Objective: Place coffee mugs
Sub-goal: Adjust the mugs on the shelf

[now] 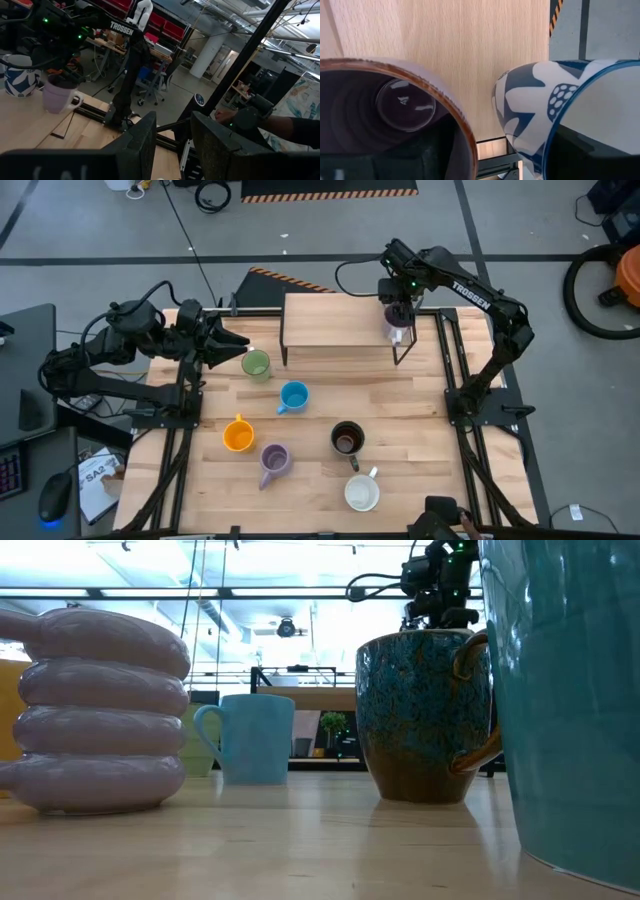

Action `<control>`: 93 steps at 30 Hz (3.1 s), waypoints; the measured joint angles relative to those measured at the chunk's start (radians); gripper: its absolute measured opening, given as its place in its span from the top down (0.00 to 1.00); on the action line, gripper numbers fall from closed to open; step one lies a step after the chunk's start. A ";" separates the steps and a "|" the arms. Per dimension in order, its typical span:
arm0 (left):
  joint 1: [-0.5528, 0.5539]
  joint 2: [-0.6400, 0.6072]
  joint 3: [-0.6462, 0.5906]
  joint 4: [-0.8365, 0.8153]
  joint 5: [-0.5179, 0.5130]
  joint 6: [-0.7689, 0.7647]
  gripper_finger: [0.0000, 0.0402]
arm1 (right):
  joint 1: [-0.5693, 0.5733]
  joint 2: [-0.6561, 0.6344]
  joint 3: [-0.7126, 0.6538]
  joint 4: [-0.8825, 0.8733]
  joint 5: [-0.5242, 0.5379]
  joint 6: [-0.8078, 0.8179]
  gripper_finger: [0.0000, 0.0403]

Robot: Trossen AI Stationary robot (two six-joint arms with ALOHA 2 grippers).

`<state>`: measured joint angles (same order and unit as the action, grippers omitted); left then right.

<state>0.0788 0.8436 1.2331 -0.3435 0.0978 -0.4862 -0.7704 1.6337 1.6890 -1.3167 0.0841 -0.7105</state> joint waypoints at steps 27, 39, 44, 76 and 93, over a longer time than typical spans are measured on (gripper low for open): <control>0.000 0.000 0.000 0.000 0.000 0.000 0.68 | 0.001 0.000 0.000 0.000 -0.001 -0.008 0.56; 0.000 0.000 0.000 0.000 0.000 -0.001 0.68 | 0.002 0.000 0.001 -0.001 -0.004 -0.008 0.63; 0.000 0.000 0.000 0.000 0.000 -0.001 0.68 | 0.002 0.000 0.001 -0.001 -0.005 -0.008 0.67; 0.000 0.000 0.000 0.000 0.000 -0.002 0.68 | 0.003 -0.001 0.002 -0.001 -0.007 -0.004 0.74; 0.000 0.000 0.000 0.000 0.000 -0.002 0.68 | 0.003 -0.001 0.002 0.000 -0.007 -0.003 0.54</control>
<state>0.0789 0.8436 1.2331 -0.3439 0.0978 -0.4885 -0.7677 1.6329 1.6905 -1.3170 0.0772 -0.7135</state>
